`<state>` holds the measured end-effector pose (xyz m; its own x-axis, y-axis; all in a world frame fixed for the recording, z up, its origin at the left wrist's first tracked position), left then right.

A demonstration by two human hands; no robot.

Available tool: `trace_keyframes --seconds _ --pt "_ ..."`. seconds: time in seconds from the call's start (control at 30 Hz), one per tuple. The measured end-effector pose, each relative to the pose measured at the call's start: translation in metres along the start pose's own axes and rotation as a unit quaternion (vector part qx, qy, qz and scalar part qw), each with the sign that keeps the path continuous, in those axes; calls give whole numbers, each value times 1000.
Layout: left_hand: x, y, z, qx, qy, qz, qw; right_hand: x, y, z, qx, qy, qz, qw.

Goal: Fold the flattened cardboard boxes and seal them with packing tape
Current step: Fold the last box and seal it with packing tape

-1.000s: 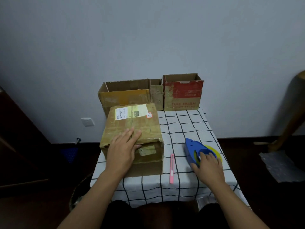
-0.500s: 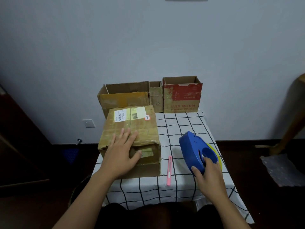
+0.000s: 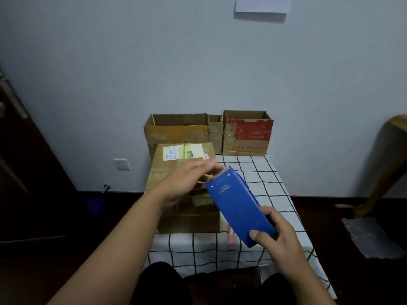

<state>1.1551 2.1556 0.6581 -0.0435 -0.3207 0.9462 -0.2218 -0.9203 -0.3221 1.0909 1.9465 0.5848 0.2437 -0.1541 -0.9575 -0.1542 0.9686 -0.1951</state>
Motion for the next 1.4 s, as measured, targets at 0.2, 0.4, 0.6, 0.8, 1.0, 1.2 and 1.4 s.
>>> trace_keyframes --seconds 0.2,0.4,0.6,0.8,1.0,1.2,1.4 --pt "-31 -29 -14 -17 -69 6 997 -8 21 1 -15 -8 57 998" --pt "-37 -48 -22 -15 -73 -85 994 -11 40 7 -43 1 67 997" --pt "-46 -59 -22 -14 -70 -105 992 -7 42 14 -45 15 69 997" --pt "-46 -58 -19 -8 -25 -139 990 -10 41 40 -27 102 232 967" --pt "-31 -48 -18 -90 18 -219 972 -47 48 80 -36 168 365 915" --pt "-24 -54 -13 -9 16 -248 969 -63 49 104 -72 172 305 934" --pt "-26 -54 -13 29 8 -244 969 -87 40 117 -171 29 -19 985"
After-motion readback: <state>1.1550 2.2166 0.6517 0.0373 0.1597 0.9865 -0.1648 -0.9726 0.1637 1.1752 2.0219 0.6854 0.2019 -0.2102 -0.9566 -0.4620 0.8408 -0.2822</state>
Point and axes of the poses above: each hand's wrist, its own z-axis towards the middle knuckle, its own y-axis out of the palm, x = y × z, the point moved 5 cm from there along z, towards the middle knuckle
